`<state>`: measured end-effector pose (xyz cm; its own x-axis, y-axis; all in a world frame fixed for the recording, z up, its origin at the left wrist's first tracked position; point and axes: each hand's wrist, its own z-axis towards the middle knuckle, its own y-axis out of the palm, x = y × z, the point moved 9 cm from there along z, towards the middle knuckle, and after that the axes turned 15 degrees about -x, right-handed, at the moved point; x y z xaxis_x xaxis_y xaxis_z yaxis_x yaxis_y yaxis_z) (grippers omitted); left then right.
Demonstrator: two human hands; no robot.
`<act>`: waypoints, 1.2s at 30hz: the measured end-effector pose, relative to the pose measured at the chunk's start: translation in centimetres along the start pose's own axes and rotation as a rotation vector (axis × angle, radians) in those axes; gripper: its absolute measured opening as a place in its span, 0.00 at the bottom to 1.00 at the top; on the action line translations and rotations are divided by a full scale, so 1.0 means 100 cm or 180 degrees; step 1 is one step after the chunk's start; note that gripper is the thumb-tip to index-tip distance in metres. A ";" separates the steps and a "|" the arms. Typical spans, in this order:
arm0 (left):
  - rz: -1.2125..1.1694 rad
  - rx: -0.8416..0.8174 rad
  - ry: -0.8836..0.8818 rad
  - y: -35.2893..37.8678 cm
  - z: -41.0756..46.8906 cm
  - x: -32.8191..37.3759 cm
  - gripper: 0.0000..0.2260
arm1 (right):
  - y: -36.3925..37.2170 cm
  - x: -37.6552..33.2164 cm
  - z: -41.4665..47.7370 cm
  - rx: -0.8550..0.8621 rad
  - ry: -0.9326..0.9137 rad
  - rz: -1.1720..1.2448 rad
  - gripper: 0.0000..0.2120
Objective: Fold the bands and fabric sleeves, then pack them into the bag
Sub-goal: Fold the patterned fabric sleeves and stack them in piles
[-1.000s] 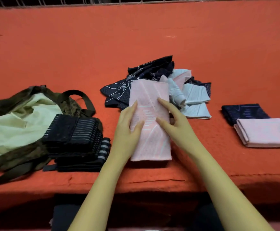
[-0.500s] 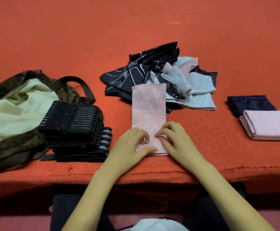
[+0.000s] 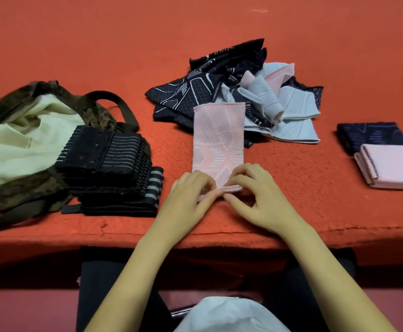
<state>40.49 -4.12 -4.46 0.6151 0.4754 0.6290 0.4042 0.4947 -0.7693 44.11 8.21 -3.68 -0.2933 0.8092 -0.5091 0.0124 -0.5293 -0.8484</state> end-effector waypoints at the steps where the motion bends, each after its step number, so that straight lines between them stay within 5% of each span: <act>1: 0.0065 0.0071 -0.0017 -0.003 -0.001 0.001 0.07 | 0.001 -0.001 0.001 -0.0010 -0.0034 -0.0075 0.12; 9: -0.0213 0.0220 -0.0090 -0.011 -0.005 0.001 0.08 | -0.018 0.012 -0.010 0.0613 0.0357 0.0276 0.14; 20: 0.0174 0.0547 -0.1387 -0.013 0.021 -0.016 0.12 | -0.017 0.036 0.016 0.0662 0.1116 0.0187 0.08; 27: 0.0477 0.1219 -0.0806 -0.022 0.016 -0.004 0.17 | -0.015 0.041 0.025 0.0623 0.1416 -0.0120 0.12; 30: 0.0966 0.0947 -0.0490 -0.009 0.024 0.006 0.13 | -0.013 0.042 0.028 0.0564 0.1441 -0.0096 0.12; 36: 0.0996 0.0552 -0.0692 0.002 0.029 -0.003 0.20 | -0.011 0.047 0.030 0.0429 0.1638 -0.0155 0.13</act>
<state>38.40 -2.08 -4.48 0.5255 0.7556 0.3911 0.0891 0.4083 -0.9085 39.83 11.85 -4.72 0.2166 0.8362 -0.5038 -0.1224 -0.4887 -0.8638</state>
